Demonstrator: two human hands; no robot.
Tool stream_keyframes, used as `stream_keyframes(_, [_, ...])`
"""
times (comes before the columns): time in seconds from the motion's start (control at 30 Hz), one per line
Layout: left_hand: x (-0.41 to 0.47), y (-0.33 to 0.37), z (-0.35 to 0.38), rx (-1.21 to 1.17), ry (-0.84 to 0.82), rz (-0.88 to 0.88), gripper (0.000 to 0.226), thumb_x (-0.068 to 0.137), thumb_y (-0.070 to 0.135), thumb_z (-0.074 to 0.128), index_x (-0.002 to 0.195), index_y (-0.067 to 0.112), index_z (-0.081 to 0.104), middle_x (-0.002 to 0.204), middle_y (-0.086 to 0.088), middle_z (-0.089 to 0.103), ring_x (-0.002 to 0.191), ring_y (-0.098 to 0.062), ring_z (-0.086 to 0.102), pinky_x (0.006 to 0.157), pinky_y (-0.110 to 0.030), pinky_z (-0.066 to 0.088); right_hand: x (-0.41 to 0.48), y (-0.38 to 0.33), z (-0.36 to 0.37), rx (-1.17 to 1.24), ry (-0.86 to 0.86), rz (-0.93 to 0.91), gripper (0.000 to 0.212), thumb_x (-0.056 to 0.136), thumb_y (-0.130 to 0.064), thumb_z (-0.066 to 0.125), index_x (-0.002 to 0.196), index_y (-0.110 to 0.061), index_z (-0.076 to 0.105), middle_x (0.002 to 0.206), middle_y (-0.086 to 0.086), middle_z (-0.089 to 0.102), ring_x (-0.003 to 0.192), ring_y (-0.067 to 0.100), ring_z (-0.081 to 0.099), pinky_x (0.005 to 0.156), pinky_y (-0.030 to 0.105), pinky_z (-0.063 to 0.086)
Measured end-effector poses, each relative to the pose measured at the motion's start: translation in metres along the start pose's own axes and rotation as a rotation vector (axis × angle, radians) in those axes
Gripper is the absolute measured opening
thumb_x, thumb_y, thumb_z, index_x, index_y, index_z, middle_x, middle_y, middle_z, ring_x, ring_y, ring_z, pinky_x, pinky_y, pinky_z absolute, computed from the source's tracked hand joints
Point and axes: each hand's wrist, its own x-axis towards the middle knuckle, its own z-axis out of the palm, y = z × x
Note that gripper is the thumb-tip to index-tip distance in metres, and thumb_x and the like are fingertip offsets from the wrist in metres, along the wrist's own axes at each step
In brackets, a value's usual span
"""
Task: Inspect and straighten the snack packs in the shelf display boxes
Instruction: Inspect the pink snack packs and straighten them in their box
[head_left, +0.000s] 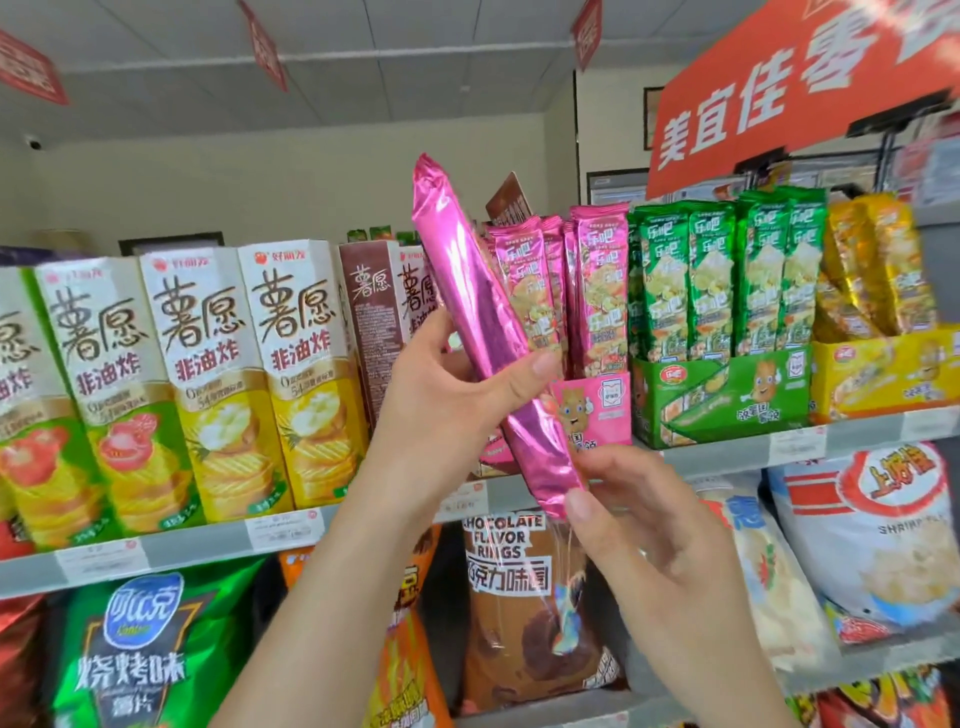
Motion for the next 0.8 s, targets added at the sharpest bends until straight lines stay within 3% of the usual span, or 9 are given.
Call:
stream_keyframes(0.17, [0.008, -0.003, -0.004, 0.115, -0.101, -0.037, 0.042, 0.077, 0.027, 0.077, 0.115, 0.020, 0.061, 0.094, -0.001, 0.075, 0.088, -0.019, 0.073, 0.080, -0.040, 0.060, 0.017, 0.007, 0.003, -0.045, -0.085, 0.091, 0.046, 0.069, -0.065, 0.070, 0.102, -0.038, 0.054, 0.098, -0.010, 0.069, 0.092, 0.011, 0.066, 0.081, 0.039, 0.054])
stream_keyframes(0.3, [0.012, -0.006, 0.000, 0.147, -0.257, -0.096, 0.030, 0.088, 0.018, 0.069, 0.117, 0.015, 0.061, 0.104, -0.004, 0.073, 0.098, -0.021, 0.070, 0.090, -0.045, 0.055, 0.043, 0.003, 0.006, -0.070, -0.100, 0.036, 0.062, 0.065, -0.062, 0.072, 0.118, -0.060, 0.041, 0.108, -0.018, 0.063, 0.090, 0.009, 0.067, 0.076, 0.038, 0.056])
stream_keyframes(0.4, [0.019, -0.002, -0.003, 0.257, -0.352, -0.073, 0.029, 0.090, 0.032, 0.065, 0.115, 0.018, 0.063, 0.108, -0.008, 0.068, 0.104, -0.023, 0.065, 0.093, -0.048, 0.052, 0.061, -0.002, 0.005, -0.155, -0.149, -0.005, 0.084, 0.068, -0.057, 0.069, 0.138, -0.060, 0.024, 0.109, -0.027, 0.062, 0.081, 0.007, 0.069, 0.069, 0.030, 0.055])
stream_keyframes(0.47, [0.024, -0.002, -0.011, 0.373, -0.376, 0.001, 0.033, 0.091, 0.048, 0.059, 0.110, 0.022, 0.067, 0.107, -0.007, 0.064, 0.104, -0.024, 0.062, 0.093, -0.050, 0.050, 0.072, -0.008, 0.002, -0.184, -0.150, -0.060, 0.069, 0.072, -0.054, 0.065, 0.133, -0.057, 0.032, 0.101, -0.026, 0.066, 0.079, 0.005, 0.068, 0.066, 0.029, 0.055])
stream_keyframes(0.53, [0.028, -0.008, -0.022, 0.538, -0.299, 0.081, 0.038, 0.095, 0.051, 0.049, 0.116, 0.025, 0.067, 0.109, 0.004, 0.066, 0.105, -0.013, 0.061, 0.093, -0.044, 0.050, 0.084, -0.014, -0.004, -0.206, -0.130, -0.080, 0.053, 0.072, -0.052, 0.065, 0.116, -0.061, 0.038, 0.091, -0.023, 0.068, 0.075, 0.005, 0.066, 0.068, 0.036, 0.055])
stream_keyframes(0.6, [0.030, -0.017, -0.033, 0.911, -0.179, 0.171, 0.036, 0.094, 0.051, 0.047, 0.118, 0.030, 0.066, 0.105, 0.014, 0.066, 0.099, -0.007, 0.059, 0.086, -0.036, 0.050, 0.099, -0.016, -0.012, -0.208, -0.099, -0.051, 0.053, 0.067, -0.053, 0.065, 0.115, -0.054, 0.042, 0.091, -0.021, 0.068, 0.073, 0.005, 0.066, 0.071, 0.041, 0.057])
stream_keyframes(0.67, [0.028, -0.027, -0.038, 1.255, -0.170, 0.182, 0.036, 0.092, 0.052, 0.049, 0.116, 0.031, 0.064, 0.102, 0.012, 0.062, 0.099, -0.013, 0.054, 0.080, -0.034, 0.048, 0.113, -0.015, -0.021, -0.194, -0.100, 0.009, 0.055, 0.068, -0.055, 0.066, 0.117, -0.044, 0.044, 0.092, -0.014, 0.069, 0.073, 0.008, 0.067, 0.073, 0.045, 0.058])
stream_keyframes(0.73, [0.027, -0.038, -0.040, 1.340, -0.195, 0.179, 0.033, 0.092, 0.050, 0.054, 0.115, 0.028, 0.063, 0.101, 0.009, 0.058, 0.100, -0.016, 0.053, 0.077, -0.032, 0.046, 0.124, -0.010, -0.026, -0.215, -0.121, 0.044, 0.041, 0.077, -0.047, 0.070, 0.108, -0.052, 0.043, 0.091, -0.012, 0.068, 0.075, 0.008, 0.067, 0.074, 0.042, 0.057])
stream_keyframes(0.8, [0.028, -0.044, -0.040, 1.296, -0.190, 0.224, 0.030, 0.091, 0.045, 0.059, 0.111, 0.024, 0.065, 0.097, 0.008, 0.058, 0.098, -0.017, 0.054, 0.074, -0.029, 0.041, 0.130, 0.001, -0.028, -0.264, -0.132, 0.037, 0.038, 0.085, -0.038, 0.070, 0.101, -0.054, 0.040, 0.090, -0.014, 0.065, 0.071, 0.001, 0.064, 0.069, 0.032, 0.054])
